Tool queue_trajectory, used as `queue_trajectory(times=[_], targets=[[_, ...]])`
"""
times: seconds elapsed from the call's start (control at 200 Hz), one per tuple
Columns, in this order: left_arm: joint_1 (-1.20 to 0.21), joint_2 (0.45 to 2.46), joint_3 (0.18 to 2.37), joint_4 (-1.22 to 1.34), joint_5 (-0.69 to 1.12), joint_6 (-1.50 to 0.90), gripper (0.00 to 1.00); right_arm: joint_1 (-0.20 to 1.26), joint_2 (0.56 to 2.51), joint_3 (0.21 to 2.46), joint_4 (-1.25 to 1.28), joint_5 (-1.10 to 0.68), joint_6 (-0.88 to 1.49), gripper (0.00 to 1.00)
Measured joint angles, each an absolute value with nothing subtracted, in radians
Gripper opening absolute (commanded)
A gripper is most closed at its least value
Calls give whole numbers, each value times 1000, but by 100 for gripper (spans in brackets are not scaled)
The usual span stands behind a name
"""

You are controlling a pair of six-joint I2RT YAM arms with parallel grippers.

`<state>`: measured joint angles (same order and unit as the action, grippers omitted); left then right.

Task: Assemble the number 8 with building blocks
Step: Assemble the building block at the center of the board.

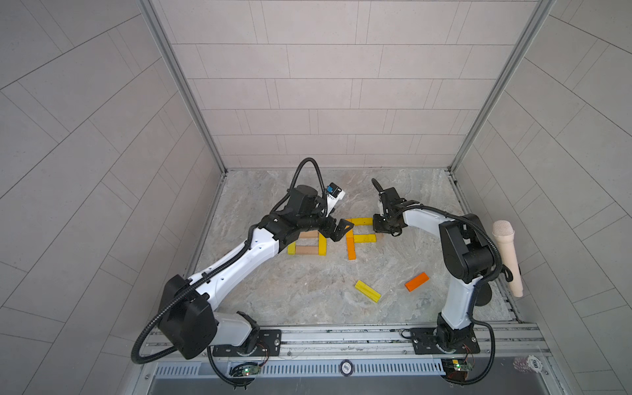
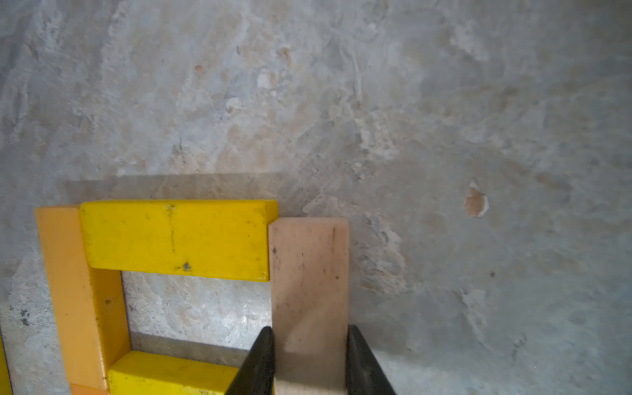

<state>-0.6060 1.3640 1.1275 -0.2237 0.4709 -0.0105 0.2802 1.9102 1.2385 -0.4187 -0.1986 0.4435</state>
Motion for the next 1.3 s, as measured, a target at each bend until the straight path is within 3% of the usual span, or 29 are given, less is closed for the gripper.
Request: queue_trajectory(times=[0.31, 0.816, 1.071, 1.296], targets=[[-606, 1364, 1127, -224, 471, -10, 100, 280, 1919, 1249, -416, -199, 446, 35], [-606, 1364, 1127, -224, 471, -10, 100, 280, 1902, 1229, -423, -207, 448, 51], [-606, 1364, 1127, -223, 471, -11, 100, 289, 1720, 1136, -427, -233, 442, 62], [-606, 1363, 1127, -223, 470, -12, 100, 367, 1484, 986, -429, -227, 422, 66]])
